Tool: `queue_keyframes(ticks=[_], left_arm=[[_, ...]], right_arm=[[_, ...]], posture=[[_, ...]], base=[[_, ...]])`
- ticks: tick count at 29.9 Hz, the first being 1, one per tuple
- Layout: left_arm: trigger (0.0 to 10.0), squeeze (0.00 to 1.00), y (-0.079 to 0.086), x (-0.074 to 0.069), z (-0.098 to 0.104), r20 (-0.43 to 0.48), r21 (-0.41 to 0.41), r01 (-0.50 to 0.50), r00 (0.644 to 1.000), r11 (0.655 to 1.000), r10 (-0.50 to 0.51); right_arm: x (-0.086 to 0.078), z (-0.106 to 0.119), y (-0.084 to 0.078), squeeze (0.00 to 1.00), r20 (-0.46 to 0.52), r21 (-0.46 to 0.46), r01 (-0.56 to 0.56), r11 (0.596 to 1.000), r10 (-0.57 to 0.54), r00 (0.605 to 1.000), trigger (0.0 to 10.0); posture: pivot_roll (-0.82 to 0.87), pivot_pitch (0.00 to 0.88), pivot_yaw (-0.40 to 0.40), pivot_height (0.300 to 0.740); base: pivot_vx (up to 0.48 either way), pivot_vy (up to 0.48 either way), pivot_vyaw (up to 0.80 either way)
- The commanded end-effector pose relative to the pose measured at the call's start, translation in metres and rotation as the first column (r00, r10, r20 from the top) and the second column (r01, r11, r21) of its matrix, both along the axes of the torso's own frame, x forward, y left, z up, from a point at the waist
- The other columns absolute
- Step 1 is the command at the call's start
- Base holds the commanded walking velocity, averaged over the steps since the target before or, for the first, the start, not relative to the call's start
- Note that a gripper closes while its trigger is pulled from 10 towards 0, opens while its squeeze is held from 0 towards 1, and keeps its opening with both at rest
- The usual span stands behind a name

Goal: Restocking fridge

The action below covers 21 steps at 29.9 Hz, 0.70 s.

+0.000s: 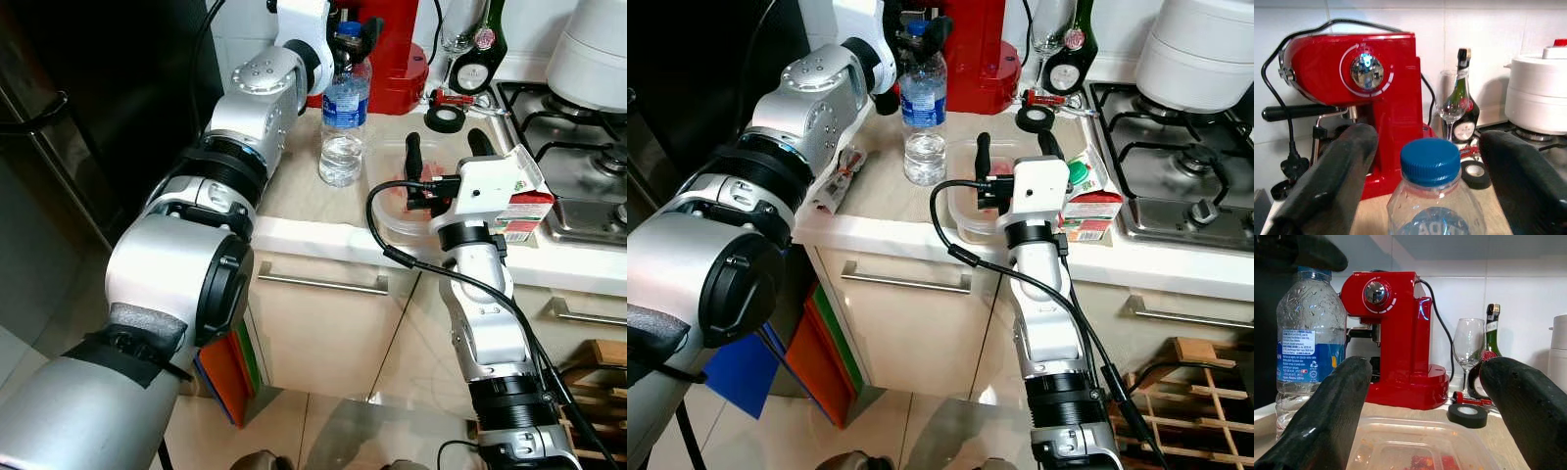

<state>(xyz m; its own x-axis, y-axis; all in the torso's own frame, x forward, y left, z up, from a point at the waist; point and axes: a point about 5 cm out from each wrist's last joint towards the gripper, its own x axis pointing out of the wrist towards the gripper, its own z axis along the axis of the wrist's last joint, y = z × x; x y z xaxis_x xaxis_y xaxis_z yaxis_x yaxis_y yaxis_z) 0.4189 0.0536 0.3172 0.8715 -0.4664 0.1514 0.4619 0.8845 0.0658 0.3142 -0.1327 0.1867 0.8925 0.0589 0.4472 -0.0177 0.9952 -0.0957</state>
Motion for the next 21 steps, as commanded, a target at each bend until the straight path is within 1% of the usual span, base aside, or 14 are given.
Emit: queue_keyframes(ticks=[1,5,12,16,21], left_arm=[[0.0,0.00,0.0010,0.0004,0.0059,0.000,0.004,-0.004,1.000,1.000,0.004],[0.0,0.00,0.0020,0.0007,0.0051,0.003,0.006,-0.007,1.000,1.000,0.007],[0.0,0.00,0.0038,0.0000,0.0096,0.055,0.026,-0.006,0.998,1.000,0.005],[0.0,0.00,0.0036,-0.0002,0.0100,0.053,0.023,0.002,0.999,1.000,-0.003],[0.0,0.00,0.0036,-0.0001,0.0082,0.027,0.002,0.027,0.999,1.000,-0.027]], right_arm=[[0.0025,0.0071,0.0016,0.00,0.025,0.002,-0.005,1.000,0.005,1.000,10.0],[0.0025,0.0069,0.0020,0.00,0.025,0.002,-0.006,1.000,0.006,1.000,10.0],[0.0040,0.0085,0.0033,0.00,0.031,-0.002,-0.008,1.000,0.009,0.999,10.0],[0.0042,0.0082,0.0038,0.00,0.030,0.000,-0.008,1.000,0.008,1.000,10.0],[0.0049,0.0072,0.0056,0.00,0.026,0.002,-0.013,1.000,0.013,1.000,10.0]], posture=[[-0.15,0.000,0.091,0.740],[-0.15,0.000,0.092,0.740],[-0.14,0.000,0.096,0.740],[-0.14,0.000,0.097,0.740],[-0.13,0.000,0.091,0.740]], base=[[0.000,0.000,0.00],[0.000,0.000,0.00],[0.000,0.000,0.00],[0.000,0.000,0.00],[0.000,0.000,0.00]])
